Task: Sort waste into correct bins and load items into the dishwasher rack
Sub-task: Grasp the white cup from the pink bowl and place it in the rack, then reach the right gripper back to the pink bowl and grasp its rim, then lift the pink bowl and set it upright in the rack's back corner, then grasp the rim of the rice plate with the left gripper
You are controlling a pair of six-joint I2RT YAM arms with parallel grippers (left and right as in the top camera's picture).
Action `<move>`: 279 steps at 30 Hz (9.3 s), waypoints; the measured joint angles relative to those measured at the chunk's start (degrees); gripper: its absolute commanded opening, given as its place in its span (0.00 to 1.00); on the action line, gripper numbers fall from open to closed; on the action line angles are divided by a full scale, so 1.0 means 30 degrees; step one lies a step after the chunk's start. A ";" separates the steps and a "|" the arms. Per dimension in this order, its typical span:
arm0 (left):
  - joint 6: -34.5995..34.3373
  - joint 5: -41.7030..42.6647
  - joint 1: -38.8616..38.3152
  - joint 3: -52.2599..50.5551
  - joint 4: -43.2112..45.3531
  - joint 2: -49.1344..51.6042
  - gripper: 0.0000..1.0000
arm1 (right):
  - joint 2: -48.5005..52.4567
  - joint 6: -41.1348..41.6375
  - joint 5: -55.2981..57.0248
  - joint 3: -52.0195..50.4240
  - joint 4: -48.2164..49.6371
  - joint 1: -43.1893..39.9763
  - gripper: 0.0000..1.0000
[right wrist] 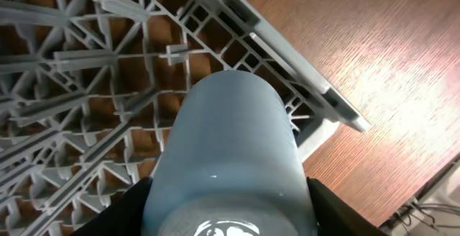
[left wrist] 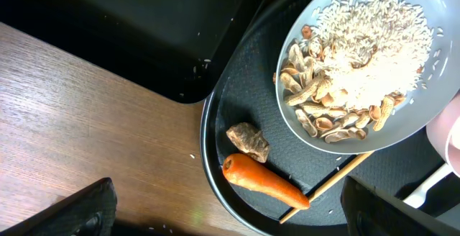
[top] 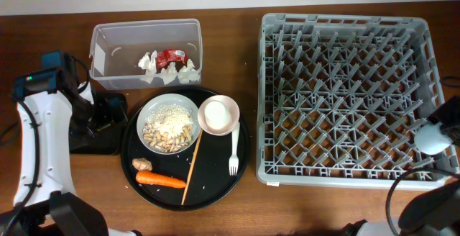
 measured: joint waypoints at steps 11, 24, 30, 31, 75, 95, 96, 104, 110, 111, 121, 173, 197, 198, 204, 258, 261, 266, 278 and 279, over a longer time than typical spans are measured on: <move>0.0000 0.0000 0.0000 0.0000 0.0000 0.0000 0.99 | 0.2448 0.0226 0.0437 0.0000 0.0379 0.0000 0.76; 0.0007 0.0000 0.0007 0.0000 0.0000 0.0000 0.99 | -0.1297 -0.1508 -0.3628 0.1027 -0.0918 0.5836 0.76; 0.0000 0.0000 0.0000 0.0000 0.0000 0.0000 0.99 | -0.1785 -0.1479 -0.4014 0.1064 -0.0976 1.6043 0.77; 0.0000 0.0007 0.0000 0.0000 -0.0007 0.0000 0.99 | -0.1785 -0.1362 -0.3920 0.1064 -0.0918 1.7136 0.77; 0.0007 0.0058 0.0000 -0.0015 0.0080 0.0000 0.99 | 0.7249 -0.2113 -0.0517 0.0350 1.0856 2.7154 0.54; 0.0000 0.0066 0.0000 -0.0015 0.0087 0.0000 0.99 | -0.3585 0.0000 0.1974 0.2171 0.0350 0.9872 0.55; 0.0000 0.0058 0.0007 -0.0015 0.0080 0.0000 0.99 | -0.3599 -0.0007 0.1778 0.1093 0.1144 0.8218 0.55; 0.0000 0.0058 0.0000 -0.0015 0.0131 0.0000 0.99 | -0.2164 -0.0131 -0.0335 -0.4116 0.6652 0.3140 0.55; 0.0000 0.0058 0.0007 -0.0022 0.0138 0.0000 0.99 | 0.0197 -0.0168 -0.0619 -0.4189 0.6688 0.3140 0.84; 0.0000 0.0058 0.0000 -0.0015 0.0138 0.0000 0.99 | 0.0226 -0.0248 -0.0627 -0.4197 0.6630 0.3140 0.92; 0.0000 0.0058 0.0000 -0.0022 0.0197 0.0000 0.99 | -0.4320 -0.2470 -0.6003 -0.2266 0.4036 0.8378 0.86; 0.0000 0.0066 0.0007 -0.0022 0.0175 0.0000 0.99 | -0.3359 -0.0087 0.8284 0.6885 -0.0124 1.8812 0.04; 0.0000 0.0211 0.0007 -0.0022 -0.0007 0.0015 0.99 | 0.2164 -1.3537 2.4502 0.5960 2.1070 1.1409 0.04; 0.0000 0.0211 0.0007 -0.0022 -0.0015 0.0015 0.99 | 0.2681 -1.4338 2.4494 0.5960 2.1813 1.1409 0.04; 0.0000 0.0211 0.0000 -0.0022 0.0044 0.0015 0.99 | 0.6703 -1.6917 2.4560 0.5945 2.2156 1.1242 0.04; -0.0080 0.0787 -0.5195 -0.0022 0.2863 0.0022 0.99 | -0.0197 -0.1450 -0.6732 0.1574 -0.3432 1.6313 0.86; -0.0073 0.0976 -0.8852 -0.0022 0.4095 0.0517 0.99 | -0.3708 -0.0219 -0.5362 -0.1647 -0.2790 1.6181 0.86; -0.0080 0.1005 -1.2160 -0.0022 0.6921 0.3934 0.99 | -0.8480 0.0299 -0.4452 -0.5843 -0.1843 1.6145 0.86; -0.0503 0.0539 -1.2968 -0.0022 1.0608 0.8051 0.98 | -0.8480 0.0328 -0.4306 -0.6776 -0.1770 1.6145 0.86; -0.0641 0.0539 -1.2968 -0.0022 1.0601 0.8058 0.98 | -0.8480 0.0321 -0.4306 -0.6783 -0.1792 1.6145 0.86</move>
